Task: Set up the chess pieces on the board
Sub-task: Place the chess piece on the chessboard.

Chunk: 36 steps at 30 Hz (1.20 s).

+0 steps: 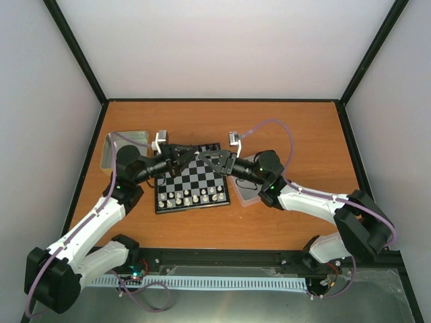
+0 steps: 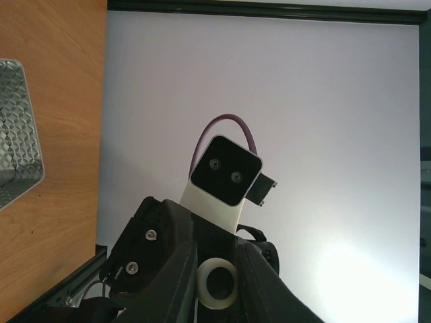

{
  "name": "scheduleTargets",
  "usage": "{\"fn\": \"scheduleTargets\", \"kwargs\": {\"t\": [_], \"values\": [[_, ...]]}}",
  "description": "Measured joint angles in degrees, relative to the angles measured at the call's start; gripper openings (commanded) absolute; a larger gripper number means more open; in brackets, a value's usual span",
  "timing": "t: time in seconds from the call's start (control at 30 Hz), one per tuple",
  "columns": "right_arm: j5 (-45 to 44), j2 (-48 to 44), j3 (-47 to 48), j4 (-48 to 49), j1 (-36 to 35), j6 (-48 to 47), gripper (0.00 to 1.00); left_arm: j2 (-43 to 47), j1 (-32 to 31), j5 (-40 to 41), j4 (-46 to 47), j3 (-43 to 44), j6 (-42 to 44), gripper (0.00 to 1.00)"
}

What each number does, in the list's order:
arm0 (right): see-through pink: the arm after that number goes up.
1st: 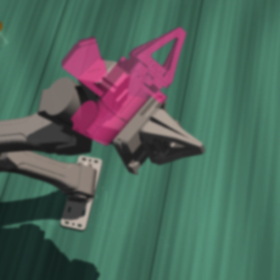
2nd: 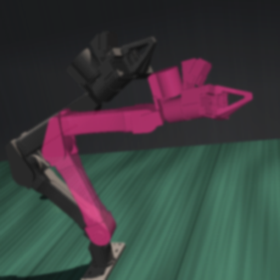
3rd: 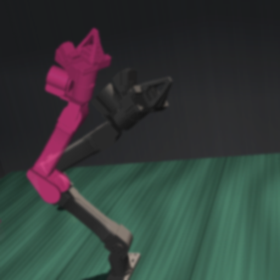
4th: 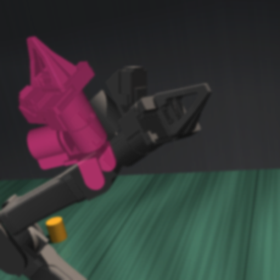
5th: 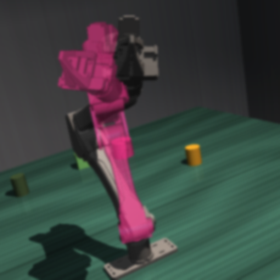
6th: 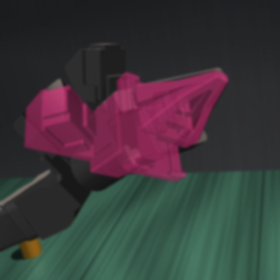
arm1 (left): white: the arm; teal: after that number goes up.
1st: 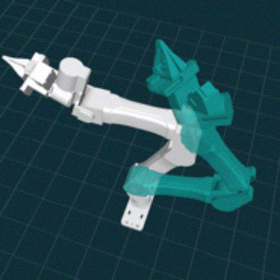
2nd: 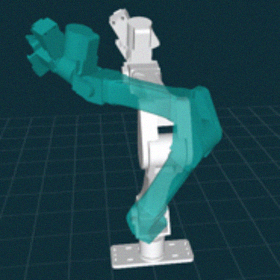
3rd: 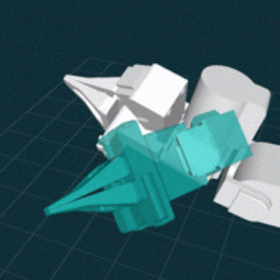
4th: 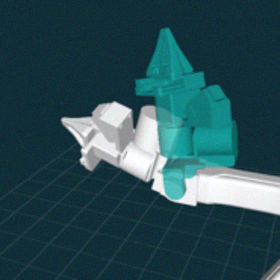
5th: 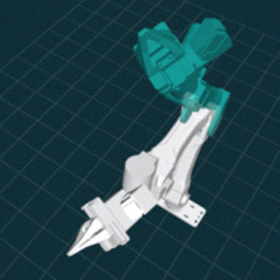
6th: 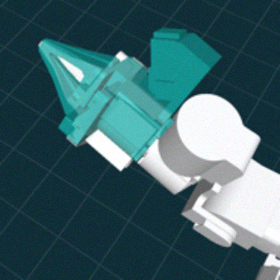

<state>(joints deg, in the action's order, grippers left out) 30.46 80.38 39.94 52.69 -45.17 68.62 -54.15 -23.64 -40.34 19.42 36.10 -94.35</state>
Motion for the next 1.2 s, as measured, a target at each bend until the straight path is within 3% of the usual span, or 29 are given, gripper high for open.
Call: {"fn": "scheduleTargets", "kwargs": {"t": [0.33,0.57,0.83,1.0,1.2], "values": [[0.2,1.7,0.1,2.4,0.0,1.8,0.15,-0.2,0.0,-0.2,0.3,0.0,-0.1,0.14],[0.0,1.7,0.1,2.8,0.0,2.4,0.20,-0.2,0.0,-0.2,0.3,0.0,-0.1,0.14],[-0.1,1.8,0.1,2.8,0.0,2.6,0.05,-0.2,0.0,-0.1,0.4,-0.1,-0.1,0.15],[-0.3,1.8,0.1,2.3,0.0,2.4,0.03,-0.2,0.0,0.1,0.1,-0.1,0.9,0.27],[-0.7,1.7,0.1,-2.6,0.0,0.0,0.03,1.0,0.0,1.4,-6.3,1.1,6.2,0.59]]}}
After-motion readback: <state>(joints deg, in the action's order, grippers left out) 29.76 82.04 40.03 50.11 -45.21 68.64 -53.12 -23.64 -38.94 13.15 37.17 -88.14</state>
